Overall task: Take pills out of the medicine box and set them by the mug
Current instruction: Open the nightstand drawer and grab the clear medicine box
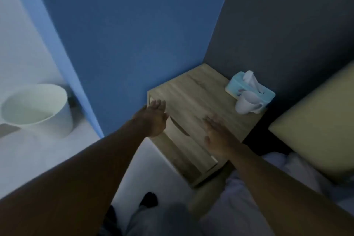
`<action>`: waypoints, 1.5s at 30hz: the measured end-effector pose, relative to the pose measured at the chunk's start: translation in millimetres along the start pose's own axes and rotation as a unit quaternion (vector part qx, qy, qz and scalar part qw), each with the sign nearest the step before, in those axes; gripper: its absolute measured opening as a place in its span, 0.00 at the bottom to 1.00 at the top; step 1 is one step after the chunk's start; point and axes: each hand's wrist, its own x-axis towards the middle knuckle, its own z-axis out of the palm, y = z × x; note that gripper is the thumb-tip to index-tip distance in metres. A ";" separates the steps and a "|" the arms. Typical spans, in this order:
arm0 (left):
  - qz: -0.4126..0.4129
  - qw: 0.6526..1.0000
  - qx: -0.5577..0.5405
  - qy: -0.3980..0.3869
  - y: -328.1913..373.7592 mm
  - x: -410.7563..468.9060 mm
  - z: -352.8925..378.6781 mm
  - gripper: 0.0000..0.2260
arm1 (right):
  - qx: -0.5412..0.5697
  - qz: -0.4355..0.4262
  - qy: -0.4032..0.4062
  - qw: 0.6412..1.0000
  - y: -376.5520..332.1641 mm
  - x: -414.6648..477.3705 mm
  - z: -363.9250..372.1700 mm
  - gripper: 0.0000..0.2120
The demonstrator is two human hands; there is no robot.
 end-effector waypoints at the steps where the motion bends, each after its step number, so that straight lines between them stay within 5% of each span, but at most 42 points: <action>1: 0.003 1.000 0.003 0.003 5.8 -15.9 5.0 0.28 | -0.008 0.003 -0.007 1.000 1.0 -15.1 2.6 0.32; 7: 0.027 0.998 -0.032 -0.036 27.2 -79.0 24.0 0.27 | -0.022 0.001 -0.013 1.000 12.6 -78.4 26.3 0.32; 18: 0.029 0.990 -0.115 -0.070 0.3 -7.1 97.0 0.31 | -0.002 0.033 -0.056 0.998 26.1 -26.3 84.5 0.39; 24: -0.015 0.974 -0.197 -0.110 -9.1 49.4 142.3 0.35 | -0.007 0.041 0.077 0.996 38.5 1.4 119.9 0.36; 35: -0.092 0.882 -0.460 0.043 6.2 127.1 185.2 0.41 | -0.003 0.048 0.137 0.989 40.1 7.8 134.1 0.34; 45: -0.111 0.824 -0.550 0.076 20.5 116.6 187.8 0.47 | 0.015 0.053 0.126 0.990 43.7 7.7 135.5 0.33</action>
